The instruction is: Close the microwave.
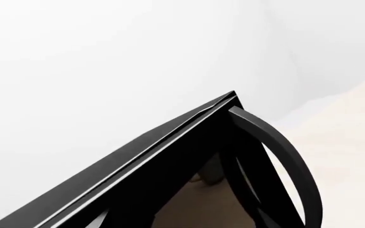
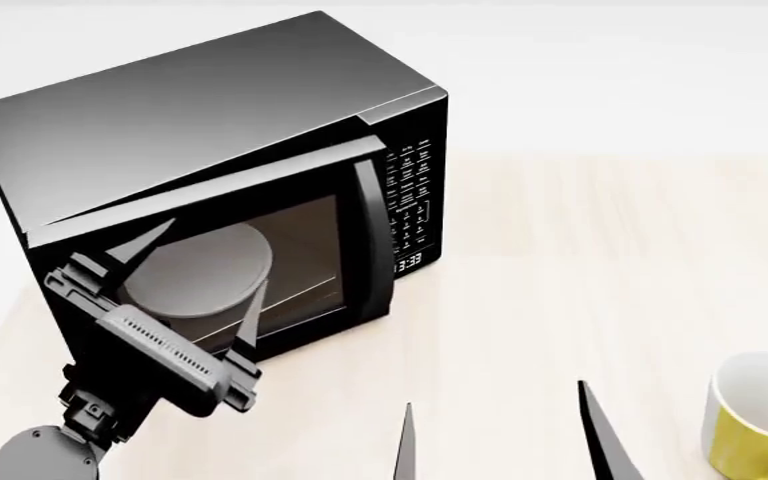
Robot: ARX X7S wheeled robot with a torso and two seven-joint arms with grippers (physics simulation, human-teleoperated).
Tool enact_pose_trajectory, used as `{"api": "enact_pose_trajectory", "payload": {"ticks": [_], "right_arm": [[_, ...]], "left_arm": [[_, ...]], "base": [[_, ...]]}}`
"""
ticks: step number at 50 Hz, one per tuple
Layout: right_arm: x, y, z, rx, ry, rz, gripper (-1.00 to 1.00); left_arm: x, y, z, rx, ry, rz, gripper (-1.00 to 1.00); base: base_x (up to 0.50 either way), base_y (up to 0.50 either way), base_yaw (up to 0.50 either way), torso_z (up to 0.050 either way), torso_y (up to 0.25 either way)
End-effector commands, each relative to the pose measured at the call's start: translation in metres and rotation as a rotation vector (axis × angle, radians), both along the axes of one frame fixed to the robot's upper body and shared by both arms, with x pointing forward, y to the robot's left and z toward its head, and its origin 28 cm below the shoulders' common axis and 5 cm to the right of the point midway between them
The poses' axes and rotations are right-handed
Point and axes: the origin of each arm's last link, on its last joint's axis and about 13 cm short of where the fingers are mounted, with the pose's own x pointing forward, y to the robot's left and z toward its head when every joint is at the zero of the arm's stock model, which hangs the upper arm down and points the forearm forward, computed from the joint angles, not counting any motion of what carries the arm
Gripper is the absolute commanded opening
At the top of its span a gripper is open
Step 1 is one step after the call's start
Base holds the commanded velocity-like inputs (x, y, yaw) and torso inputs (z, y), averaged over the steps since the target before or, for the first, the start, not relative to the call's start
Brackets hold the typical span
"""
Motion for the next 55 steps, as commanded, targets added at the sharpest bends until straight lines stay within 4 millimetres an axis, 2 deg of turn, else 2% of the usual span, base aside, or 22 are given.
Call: {"api": "enact_pose_trajectory", "payload": {"ticks": [1,40,44,46,47,48,49,51,55], "right_arm": [[0.001,0.0,0.0,-0.008,-0.006,-0.001,1.0],[-0.001,0.001,-0.001,-0.015,-0.001,0.005,1.0],[0.0,0.001,-0.001,-0.013,0.0,0.004,1.0],[0.0,0.001,0.0,-0.011,0.0,0.004,1.0],[0.0,0.001,0.0,-0.011,-0.001,0.003,1.0],[0.0,0.001,0.0,-0.01,0.0,0.002,1.0],[0.0,0.0,0.0,-0.01,0.001,0.002,1.0],[0.0,0.0,-0.001,-0.008,0.004,0.003,1.0],[0.0,0.001,0.0,-0.008,0.003,0.002,1.0]], "left_arm": [[0.003,0.013,0.005,-0.136,-0.023,0.154,1.0],[0.002,0.018,0.002,-0.152,-0.029,0.258,1.0],[-0.003,0.016,-0.005,-0.161,-0.014,0.245,1.0],[-0.014,0.012,-0.019,-0.154,0.037,0.214,1.0],[-0.029,0.012,-0.035,-0.135,0.122,0.219,1.0],[-0.04,0.008,-0.037,-0.153,0.144,0.171,1.0],[-0.044,0.001,-0.029,-0.155,0.106,0.135,1.0],[-0.068,-0.007,-0.038,-0.12,0.142,0.054,1.0],[-0.098,-0.016,-0.042,-0.126,0.18,-0.004,1.0]], "base": [[0.0,0.0,0.0,0.0,0.0],[0.0,0.0,0.0,0.0,0.0],[0.0,0.0,0.0,0.0,0.0],[0.0,0.0,0.0,0.0,0.0],[0.0,0.0,0.0,0.0,0.0],[0.0,0.0,0.0,0.0,0.0],[0.0,0.0,0.0,0.0,0.0],[0.0,0.0,0.0,0.0,0.0],[0.0,0.0,0.0,0.0,0.0]]}}
